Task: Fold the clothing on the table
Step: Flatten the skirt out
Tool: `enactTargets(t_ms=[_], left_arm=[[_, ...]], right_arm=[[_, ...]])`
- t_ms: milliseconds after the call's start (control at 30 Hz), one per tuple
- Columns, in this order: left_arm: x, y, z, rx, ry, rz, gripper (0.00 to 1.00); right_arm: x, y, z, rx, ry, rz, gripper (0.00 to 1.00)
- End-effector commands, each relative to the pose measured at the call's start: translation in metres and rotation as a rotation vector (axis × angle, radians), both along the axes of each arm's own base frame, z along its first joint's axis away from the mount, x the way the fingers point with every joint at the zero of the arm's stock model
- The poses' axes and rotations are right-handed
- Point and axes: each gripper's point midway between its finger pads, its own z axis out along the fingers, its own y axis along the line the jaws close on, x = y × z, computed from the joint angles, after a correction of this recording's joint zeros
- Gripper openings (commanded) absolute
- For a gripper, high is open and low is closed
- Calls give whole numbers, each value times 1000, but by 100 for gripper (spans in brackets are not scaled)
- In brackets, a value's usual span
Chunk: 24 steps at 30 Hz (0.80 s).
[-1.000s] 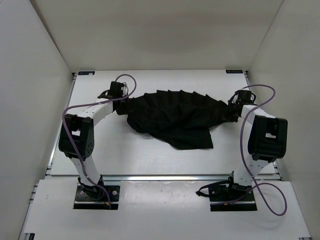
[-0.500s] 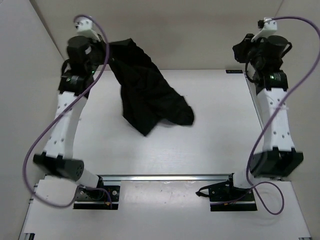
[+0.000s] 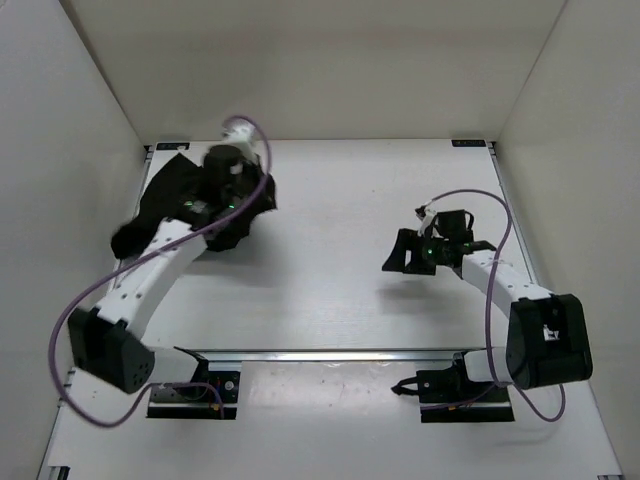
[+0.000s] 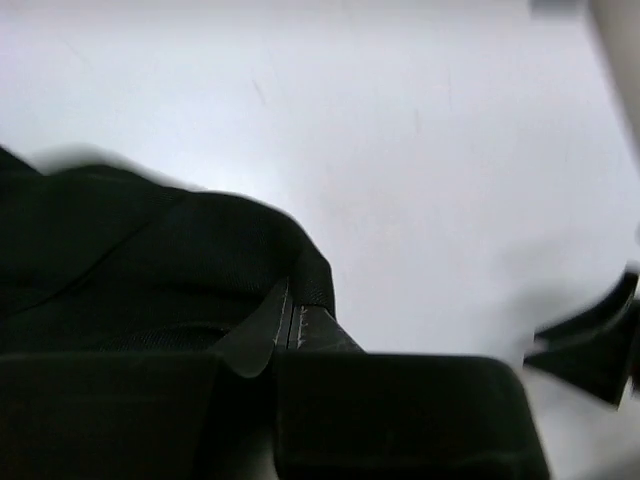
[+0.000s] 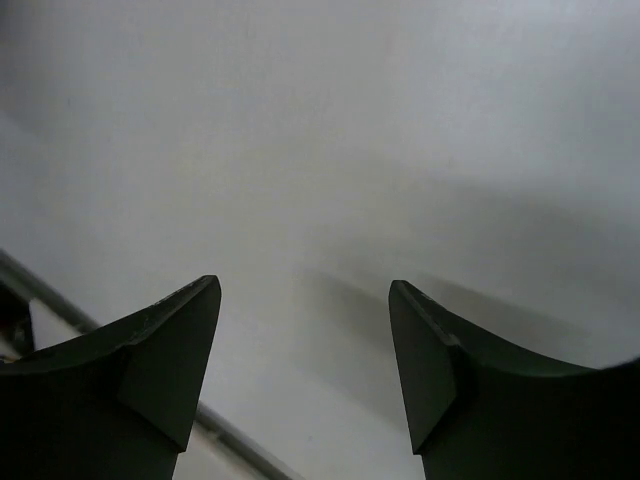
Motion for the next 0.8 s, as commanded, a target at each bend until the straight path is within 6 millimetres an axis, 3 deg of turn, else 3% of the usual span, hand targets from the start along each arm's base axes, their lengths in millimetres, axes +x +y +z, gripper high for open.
enactTargets(t_ms=[0,33,100,133,200,233,300,333,367,400,433,467,500,533,567,600,633,667,700,733,767], left_arm=[[-37,-78,-34,-51,118,-232,0],[-50,-108,-46,-73,157,-330,0],[-73,-158,-39,-143,196,-537,0],[-82,-173,-34,-166,207,-595,0],[-92,-204,9,-231,201,-750,0],[-93,-208,21,-240,191,-768,0],[-94,-199,111,-317,7,-801,0],[-87,-178,138,-351,-60,-767,0],[-73,-151,170,-409,-142,-712,0],[-78,-129,191,-479,-192,-704,0],[-64,-80,209,-507,-264,-595,0],[-55,-36,209,-566,-292,-513,0],[-35,-15,179,-584,-240,-418,0],[-25,12,166,-557,-232,-314,0],[-12,27,131,-487,-160,-194,0],[-2,37,96,-407,-98,-104,0],[-2,28,80,-380,-68,-108,0],[1,29,48,-348,-7,-74,0],[1,35,14,-321,52,-24,0],[1,43,-3,-306,82,20,0],[-3,49,-34,-284,131,69,0]], right_arm=[[11,5,53,102,-170,-24,66],[11,-4,57,106,-183,-47,66],[10,-21,60,114,-192,-99,66],[8,-25,64,116,-208,-104,66],[12,-44,67,102,-220,-164,66],[12,-48,68,94,-223,-176,66],[12,-50,65,75,-201,-185,66],[13,-49,62,65,-199,-176,66],[13,-44,62,68,-191,-166,67],[14,-44,60,69,-192,-168,67],[17,-44,59,66,-185,-178,67],[20,-42,61,75,-190,-172,68],[20,-40,62,77,-190,-164,67],[23,-39,61,76,-185,-166,67],[27,-38,61,68,-190,-159,69],[28,-38,59,59,-183,-156,70],[31,-37,58,57,-172,-149,70],[31,-38,54,47,-158,-143,71],[31,-39,48,37,-146,-138,72],[30,-40,46,30,-141,-141,73],[29,-39,41,33,-127,-139,73]])
